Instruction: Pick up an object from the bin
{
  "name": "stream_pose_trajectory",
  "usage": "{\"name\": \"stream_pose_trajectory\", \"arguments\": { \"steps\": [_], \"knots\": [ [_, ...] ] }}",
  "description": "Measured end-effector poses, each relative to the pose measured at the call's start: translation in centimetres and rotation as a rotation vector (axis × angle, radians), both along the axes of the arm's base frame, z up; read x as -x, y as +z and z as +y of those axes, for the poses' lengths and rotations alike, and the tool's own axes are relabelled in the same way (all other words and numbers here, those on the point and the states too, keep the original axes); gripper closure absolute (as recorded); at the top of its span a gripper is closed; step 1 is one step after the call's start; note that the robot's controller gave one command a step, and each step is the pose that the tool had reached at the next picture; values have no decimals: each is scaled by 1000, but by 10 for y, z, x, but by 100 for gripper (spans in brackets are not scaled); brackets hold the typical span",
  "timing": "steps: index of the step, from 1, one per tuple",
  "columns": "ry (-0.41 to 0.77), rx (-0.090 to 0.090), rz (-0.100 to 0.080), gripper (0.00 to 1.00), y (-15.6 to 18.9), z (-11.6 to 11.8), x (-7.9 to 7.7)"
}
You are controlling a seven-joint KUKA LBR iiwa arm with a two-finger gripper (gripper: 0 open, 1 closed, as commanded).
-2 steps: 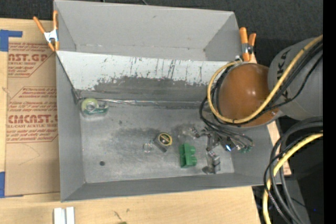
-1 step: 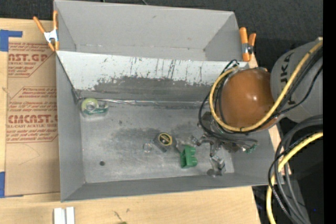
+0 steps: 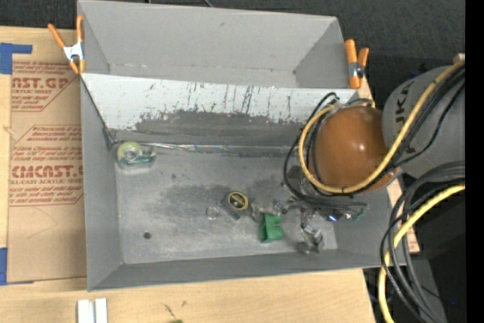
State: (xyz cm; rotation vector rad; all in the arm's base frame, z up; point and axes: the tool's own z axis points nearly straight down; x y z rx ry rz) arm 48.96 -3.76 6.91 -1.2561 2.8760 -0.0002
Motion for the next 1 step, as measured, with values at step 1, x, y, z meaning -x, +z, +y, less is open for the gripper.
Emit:
{"name": "stream_pose_trajectory", "arguments": {
  "steps": [1],
  "knots": [
    [-1,-1,-2,0,0,1,-1]
  ]
}}
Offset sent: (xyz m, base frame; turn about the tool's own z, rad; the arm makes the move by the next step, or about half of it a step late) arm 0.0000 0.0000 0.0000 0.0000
